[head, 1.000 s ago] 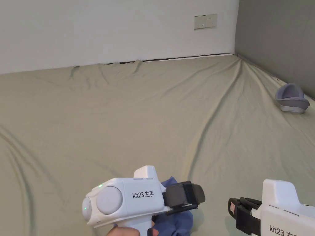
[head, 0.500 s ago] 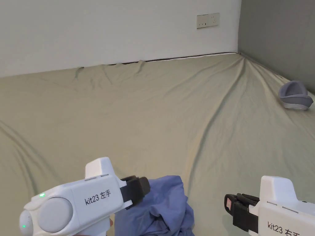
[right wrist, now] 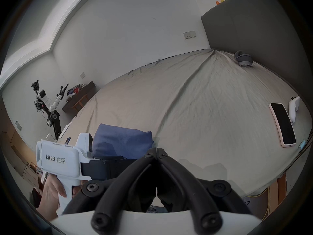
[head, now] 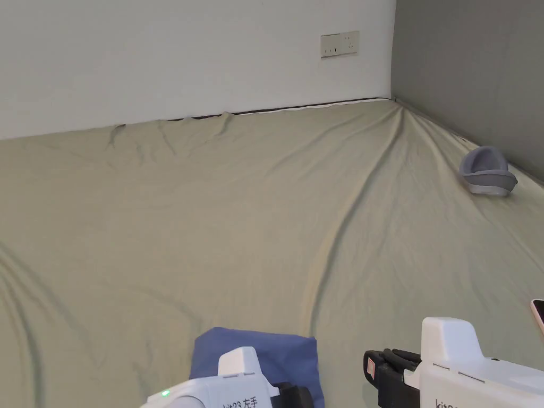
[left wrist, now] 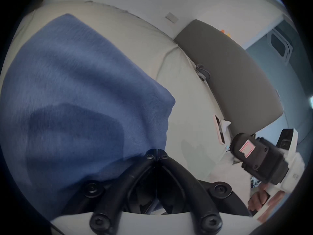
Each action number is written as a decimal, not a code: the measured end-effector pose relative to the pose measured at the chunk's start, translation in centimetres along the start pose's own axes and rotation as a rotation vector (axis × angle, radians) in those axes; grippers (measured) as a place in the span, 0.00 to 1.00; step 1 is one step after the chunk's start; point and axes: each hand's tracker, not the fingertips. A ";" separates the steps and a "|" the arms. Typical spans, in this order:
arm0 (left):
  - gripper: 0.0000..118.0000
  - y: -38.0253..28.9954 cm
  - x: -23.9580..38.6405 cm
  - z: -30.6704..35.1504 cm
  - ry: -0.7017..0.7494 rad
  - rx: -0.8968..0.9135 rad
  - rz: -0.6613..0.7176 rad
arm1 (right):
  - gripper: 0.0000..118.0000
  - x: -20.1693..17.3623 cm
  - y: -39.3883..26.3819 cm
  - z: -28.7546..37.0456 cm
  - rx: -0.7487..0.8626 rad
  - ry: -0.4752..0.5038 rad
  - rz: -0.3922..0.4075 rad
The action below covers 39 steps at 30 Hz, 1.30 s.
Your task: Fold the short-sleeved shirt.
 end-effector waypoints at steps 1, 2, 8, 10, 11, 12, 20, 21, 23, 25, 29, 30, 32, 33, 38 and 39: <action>0.00 0.2 0.1 0.4 -0.001 -0.001 -0.018 | 0.00 -0.1 0.1 -0.1 -0.002 0.002 0.006; 0.00 0.3 0.7 1.1 0.012 0.001 -0.039 | 0.00 -0.2 0.2 -0.2 -0.001 0.007 0.013; 0.99 0.5 3.6 8.0 0.056 0.202 -0.196 | 0.00 -1.4 1.5 -1.3 -0.002 0.036 0.076; 0.97 0.0 4.3 9.9 0.061 0.264 -0.230 | 0.00 -2.0 2.0 -1.6 -0.005 0.048 0.100; 0.97 -0.3 4.5 11.3 0.043 0.297 -0.243 | 0.00 -2.3 2.1 -1.7 -0.005 0.058 0.109; 0.97 -0.3 4.2 11.9 0.043 0.287 -0.248 | 0.00 -2.6 2.3 -1.9 -0.005 0.071 0.118; 0.00 -0.4 0.0 15.7 -0.089 0.308 -0.002 | 0.00 -2.6 3.7 -5.2 -0.059 0.269 0.073; 0.00 -0.4 -0.5 16.1 -0.111 0.313 0.011 | 0.00 -2.1 3.8 -6.1 -0.078 0.317 0.034; 0.00 -0.4 -1.5 16.7 -0.122 0.336 0.031 | 0.00 -0.9 3.4 -8.0 -0.109 0.422 -0.047; 0.00 -0.6 -1.6 16.5 -0.114 0.339 0.042 | 0.00 0.6 2.4 -10.5 -0.187 0.506 -0.161; 0.00 0.7 -3.2 15.7 -0.083 0.320 0.072 | 0.00 2.0 -1.3 -14.8 -0.337 0.504 -0.306; 0.00 1.1 -3.7 15.4 -0.077 0.314 0.077 | 0.00 2.1 -2.1 -15.4 -0.354 0.487 -0.305; 0.05 1.8 -4.4 14.6 -0.064 0.294 0.070 | 0.00 2.6 -2.7 -15.5 -0.299 0.542 -0.365; 0.23 2.2 -4.9 14.1 -0.034 0.282 0.052 | 0.00 2.8 -2.6 -15.4 -0.310 0.544 -0.401; 0.96 4.2 -7.4 10.0 0.151 0.165 0.034 | 0.00 2.3 -2.1 -15.7 -0.311 0.548 -0.345; 0.96 4.6 -7.8 8.9 0.160 0.110 0.023 | 0.00 2.2 -2.1 -15.7 -0.310 0.550 -0.341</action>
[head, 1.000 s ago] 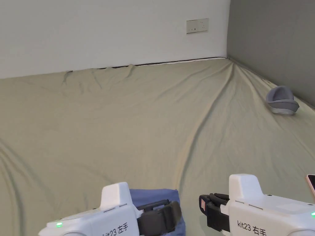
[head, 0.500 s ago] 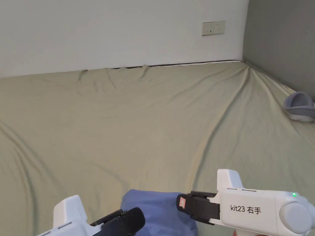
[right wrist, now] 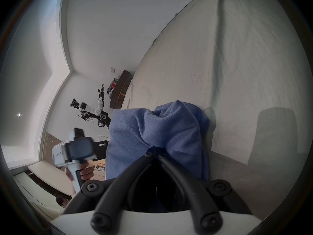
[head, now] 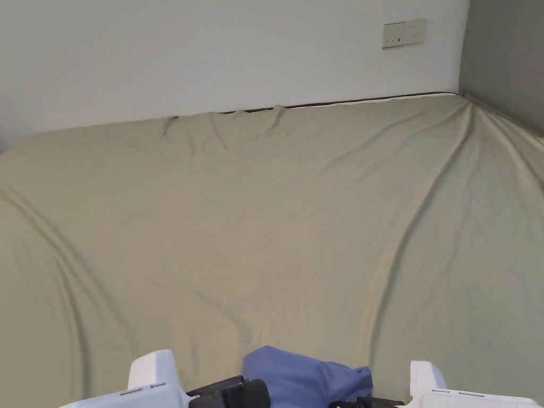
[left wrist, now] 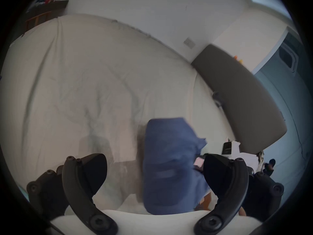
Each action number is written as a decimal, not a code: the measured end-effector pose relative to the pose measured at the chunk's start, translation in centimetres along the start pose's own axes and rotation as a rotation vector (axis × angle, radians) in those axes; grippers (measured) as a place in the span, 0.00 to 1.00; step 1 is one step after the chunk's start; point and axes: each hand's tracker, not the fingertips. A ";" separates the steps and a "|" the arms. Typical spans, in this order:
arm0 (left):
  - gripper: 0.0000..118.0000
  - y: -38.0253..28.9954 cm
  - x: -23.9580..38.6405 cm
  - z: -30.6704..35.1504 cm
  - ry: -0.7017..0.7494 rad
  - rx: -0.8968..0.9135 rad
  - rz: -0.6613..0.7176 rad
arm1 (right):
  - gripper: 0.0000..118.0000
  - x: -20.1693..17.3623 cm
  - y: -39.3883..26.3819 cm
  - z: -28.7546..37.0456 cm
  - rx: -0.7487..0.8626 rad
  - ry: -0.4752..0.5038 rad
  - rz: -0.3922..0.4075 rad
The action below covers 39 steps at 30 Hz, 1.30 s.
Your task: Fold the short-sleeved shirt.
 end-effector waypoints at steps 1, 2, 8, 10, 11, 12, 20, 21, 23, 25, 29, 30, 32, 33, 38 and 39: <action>0.96 0.2 -0.2 -0.5 -0.010 -0.035 -0.001 | 0.00 0.0 0.0 -0.1 -0.001 0.003 0.000; 0.96 0.4 -0.3 -1.3 -0.028 -0.073 0.004 | 0.00 0.0 0.1 -0.2 0.000 0.007 0.002; 0.84 0.4 1.2 -4.6 -0.136 -0.133 -0.061 | 0.00 -1.3 -0.4 0.8 0.003 0.025 -0.012; 0.50 1.1 1.2 -4.2 -0.178 -0.136 -0.056 | 0.00 -2.0 -0.2 1.0 0.002 -0.002 0.010; 0.49 1.7 1.5 -4.1 -0.170 -0.158 -0.069 | 0.00 -1.4 0.2 1.5 0.002 0.004 0.015; 0.47 1.9 1.5 -3.9 -0.167 -0.167 -0.107 | 0.00 -1.9 0.4 1.7 -0.004 -0.014 0.027; 0.45 5.6 -0.1 -0.9 -0.089 -0.160 -0.143 | 0.00 -3.5 1.2 4.2 0.041 -0.079 0.159; 0.44 6.6 -1.1 0.2 -0.050 -0.152 -0.148 | 0.00 -3.7 1.3 4.4 0.050 -0.087 0.166; 0.44 8.2 -3.5 2.5 0.004 -0.147 -0.135 | 0.00 -4.1 1.4 4.6 0.065 -0.115 0.187; 0.44 9.2 -5.3 5.5 0.085 -0.149 -0.122 | 0.00 -4.5 1.6 4.6 0.067 -0.137 0.201; 0.44 11.8 -11.8 9.9 0.348 -0.168 -0.060 | 0.00 -5.2 1.8 3.9 0.058 -0.175 0.225; 0.44 12.3 -13.6 10.8 0.399 -0.190 -0.057 | 0.00 -5.5 1.9 3.6 0.053 -0.186 0.232; 0.44 13.2 -16.3 12.5 0.508 -0.200 -0.004 | 0.00 -5.9 1.8 3.3 0.051 -0.204 0.246; 0.44 14.0 -18.3 13.2 0.519 -0.186 0.011 | 0.00 -6.1 1.8 3.1 0.051 -0.204 0.250; 0.47 13.6 -23.5 11.7 0.520 -0.194 0.143 | 0.00 -6.7 1.8 1.4 0.045 -0.215 0.236; 0.53 13.4 -24.1 11.5 0.512 -0.188 0.157 | 0.00 -7.0 1.7 1.2 0.044 -0.223 0.238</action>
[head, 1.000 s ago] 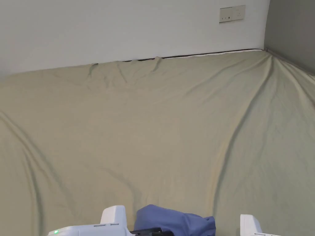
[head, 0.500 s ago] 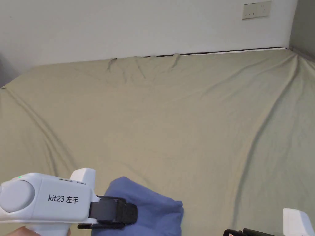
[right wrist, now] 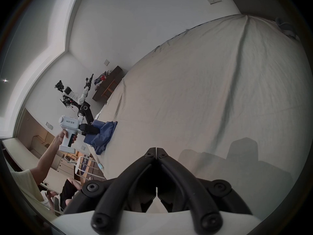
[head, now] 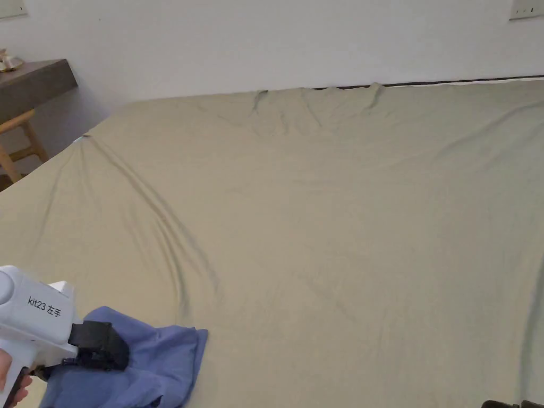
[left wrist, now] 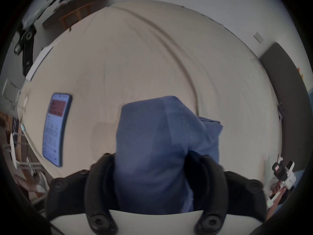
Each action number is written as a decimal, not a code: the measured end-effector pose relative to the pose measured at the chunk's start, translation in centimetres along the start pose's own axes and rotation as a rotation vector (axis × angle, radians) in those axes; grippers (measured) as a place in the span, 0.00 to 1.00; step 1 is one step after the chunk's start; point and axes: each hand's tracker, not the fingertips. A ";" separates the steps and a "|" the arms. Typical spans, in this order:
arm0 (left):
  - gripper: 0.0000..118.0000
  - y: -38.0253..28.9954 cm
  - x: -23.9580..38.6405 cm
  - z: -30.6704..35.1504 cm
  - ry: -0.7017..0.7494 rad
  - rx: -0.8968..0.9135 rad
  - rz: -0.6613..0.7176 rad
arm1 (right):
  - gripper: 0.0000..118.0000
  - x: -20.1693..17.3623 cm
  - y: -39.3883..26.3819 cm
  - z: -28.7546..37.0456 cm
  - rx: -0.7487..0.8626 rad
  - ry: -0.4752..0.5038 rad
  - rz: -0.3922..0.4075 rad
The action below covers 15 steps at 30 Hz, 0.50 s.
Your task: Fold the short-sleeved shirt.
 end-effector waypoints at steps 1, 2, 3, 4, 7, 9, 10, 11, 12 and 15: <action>0.64 0.0 -0.3 -0.1 -0.004 0.006 0.011 | 0.00 -0.3 0.1 -0.1 -0.002 -0.004 0.007; 0.70 0.2 -1.0 -0.1 0.003 0.003 0.022 | 0.00 -0.5 0.2 -0.1 -0.001 -0.004 0.018; 0.72 0.4 -1.4 0.4 0.012 -0.003 0.028 | 0.00 -0.7 0.4 -0.1 0.003 -0.003 0.026; 0.72 0.4 -1.5 1.3 0.018 -0.009 0.021 | 0.00 -0.8 0.6 0.0 0.005 -0.003 0.031; 0.72 -0.2 -1.3 5.3 0.048 0.033 -0.037 | 0.00 -1.1 0.9 0.5 0.039 -0.002 0.045; 0.72 -0.5 -1.0 8.4 0.125 0.111 -0.063 | 0.00 -1.2 1.2 1.0 0.062 0.005 0.044; 0.72 -0.4 -1.4 9.5 0.173 0.142 -0.058 | 0.00 -1.4 1.3 1.3 0.073 0.002 0.051; 0.69 -0.5 -1.0 11.0 0.236 0.189 -0.036 | 0.00 -1.7 1.3 1.6 0.086 -0.003 0.063; 0.61 -1.1 -0.1 12.7 0.269 0.265 -0.008 | 0.00 -2.7 1.2 2.0 0.100 -0.024 0.084; 0.00 -3.5 3.4 17.3 0.126 0.511 -0.025 | 0.00 -4.7 1.4 3.3 0.163 -0.154 0.154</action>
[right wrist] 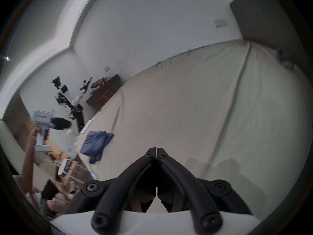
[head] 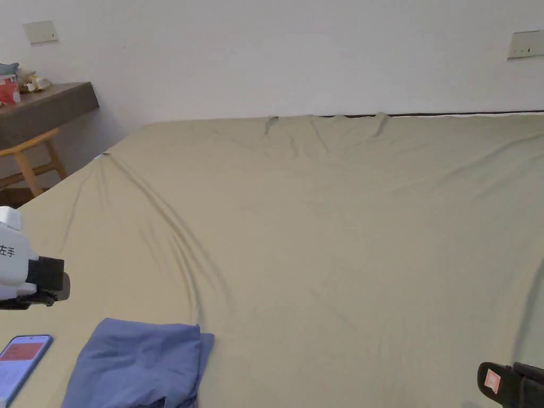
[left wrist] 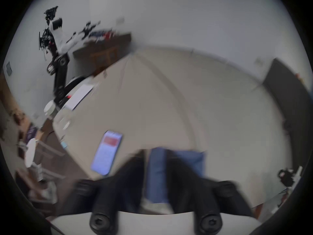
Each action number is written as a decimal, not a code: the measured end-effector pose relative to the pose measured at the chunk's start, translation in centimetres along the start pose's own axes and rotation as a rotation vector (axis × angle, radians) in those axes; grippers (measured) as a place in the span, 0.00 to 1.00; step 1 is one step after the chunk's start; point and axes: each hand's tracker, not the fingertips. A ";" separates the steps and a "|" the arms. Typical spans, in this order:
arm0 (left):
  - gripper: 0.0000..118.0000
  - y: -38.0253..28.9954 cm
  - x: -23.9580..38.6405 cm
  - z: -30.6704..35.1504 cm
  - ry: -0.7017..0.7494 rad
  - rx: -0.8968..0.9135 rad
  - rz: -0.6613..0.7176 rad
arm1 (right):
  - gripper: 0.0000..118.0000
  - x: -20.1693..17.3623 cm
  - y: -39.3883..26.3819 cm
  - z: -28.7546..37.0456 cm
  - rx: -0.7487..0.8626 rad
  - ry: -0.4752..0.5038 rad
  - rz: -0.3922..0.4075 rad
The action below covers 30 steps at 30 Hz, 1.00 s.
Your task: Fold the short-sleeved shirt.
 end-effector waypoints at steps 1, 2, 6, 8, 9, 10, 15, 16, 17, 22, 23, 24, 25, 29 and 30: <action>0.00 -0.2 1.1 1.7 -0.101 0.052 0.018 | 0.00 -0.7 0.4 0.6 0.026 -0.036 0.017; 0.00 -0.7 2.4 3.5 -0.228 0.101 0.046 | 0.00 -1.4 0.7 1.4 0.056 -0.081 0.034; 0.00 -4.2 9.5 8.7 -0.258 0.258 -0.075 | 0.00 -4.3 2.1 5.5 0.191 -0.193 0.089; 0.00 -6.0 13.0 9.7 -0.219 0.313 -0.159 | 0.00 -5.6 2.5 7.5 0.273 -0.300 0.139; 0.00 -7.0 14.2 10.5 -0.263 0.346 -0.184 | 0.00 -6.3 2.7 8.6 0.313 -0.335 0.186; 0.00 -7.8 15.3 10.9 -0.280 0.367 -0.175 | 0.00 -6.7 2.7 9.4 0.349 -0.358 0.202; 0.00 -12.5 21.8 11.9 -0.441 0.320 -0.109 | 0.00 -7.6 1.9 13.0 0.456 -0.346 0.195; 0.00 -13.2 22.5 11.9 -0.449 0.306 -0.119 | 0.00 -7.7 1.6 13.3 0.465 -0.350 0.197; 0.00 -13.8 23.2 12.1 -0.452 0.305 -0.127 | 0.00 -7.5 1.4 13.6 0.481 -0.354 0.215; 0.00 -15.7 24.6 14.0 -0.489 0.335 -0.149 | 0.00 -7.9 0.9 14.5 0.480 -0.387 0.279; 0.00 -15.7 24.6 14.3 -0.480 0.337 -0.162 | 0.00 -7.9 0.8 14.8 0.488 -0.384 0.280; 0.00 -15.8 24.7 14.6 -0.477 0.338 -0.181 | 0.00 -8.0 0.8 14.9 0.489 -0.381 0.280; 0.00 -15.9 24.6 14.9 -0.476 0.346 -0.186 | 0.00 -7.9 0.9 14.9 0.489 -0.379 0.284; 0.00 -15.7 24.2 15.9 -0.482 0.381 -0.178 | 0.00 -7.9 0.8 14.8 0.489 -0.385 0.297; 0.00 -15.6 24.2 16.1 -0.481 0.386 -0.181 | 0.00 -7.9 0.8 14.7 0.488 -0.384 0.298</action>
